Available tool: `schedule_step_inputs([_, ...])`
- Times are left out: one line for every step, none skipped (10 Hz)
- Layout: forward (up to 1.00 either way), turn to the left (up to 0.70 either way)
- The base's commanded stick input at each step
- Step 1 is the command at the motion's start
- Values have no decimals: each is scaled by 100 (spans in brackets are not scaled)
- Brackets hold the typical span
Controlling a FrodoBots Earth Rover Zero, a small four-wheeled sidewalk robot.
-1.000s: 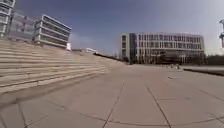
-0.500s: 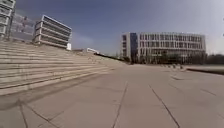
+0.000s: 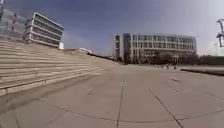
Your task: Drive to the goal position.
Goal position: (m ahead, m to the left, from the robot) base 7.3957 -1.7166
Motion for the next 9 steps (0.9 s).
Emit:
schedule_step_inputs([70, 0])
schedule_step_inputs([70, 0])
schedule_step_inputs([70, -5])
schedule_step_inputs([70, -35])
schedule_step_inputs([70, -35])
schedule_step_inputs([70, -35])
schedule_step_inputs([70, 0])
schedule_step_inputs([70, 0])
schedule_step_inputs([70, 0])
